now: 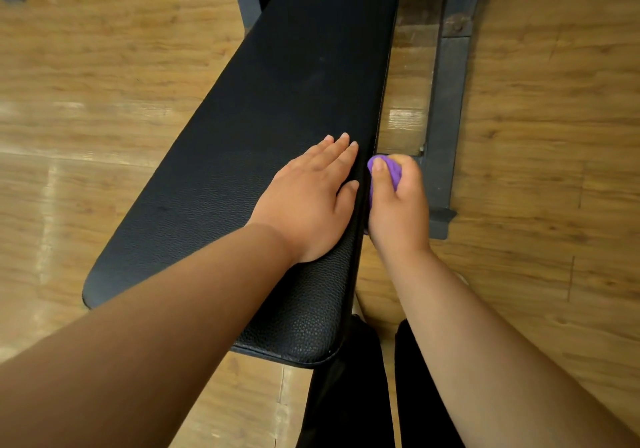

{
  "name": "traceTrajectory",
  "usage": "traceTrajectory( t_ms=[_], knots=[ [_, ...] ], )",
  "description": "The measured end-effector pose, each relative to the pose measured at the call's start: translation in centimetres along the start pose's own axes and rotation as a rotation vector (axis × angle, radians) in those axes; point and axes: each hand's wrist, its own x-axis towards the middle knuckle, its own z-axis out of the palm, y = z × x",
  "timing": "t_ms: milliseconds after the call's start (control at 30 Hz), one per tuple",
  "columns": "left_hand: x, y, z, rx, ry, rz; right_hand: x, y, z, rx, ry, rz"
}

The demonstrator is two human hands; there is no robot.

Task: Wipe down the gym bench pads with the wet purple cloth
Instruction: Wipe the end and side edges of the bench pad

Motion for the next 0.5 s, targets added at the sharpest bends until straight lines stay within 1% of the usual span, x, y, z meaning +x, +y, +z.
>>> traceTrajectory(
  t_ms=[167,233,333,400,500],
  knots=[
    [0.0,0.1,-0.2,0.034,-0.037,-0.016,2.5,-0.9,1.0,0.037,0.057,0.064],
    [0.2,0.1,-0.3,0.045,-0.071,-0.013,0.9,-0.4,0.6,0.043,0.053,0.034],
    [0.6,0.1,-1.0,0.033,-0.141,-0.027,-1.7,0.8,-0.1,0.037,0.001,0.002],
    [1.1,0.1,-1.6,0.040,-0.117,-0.032,-1.2,0.6,0.1,0.036,0.005,0.016],
    [1.7,0.0,-1.4,0.045,-0.017,-0.007,1.5,-0.1,0.9,0.069,0.048,0.070]
  ],
)
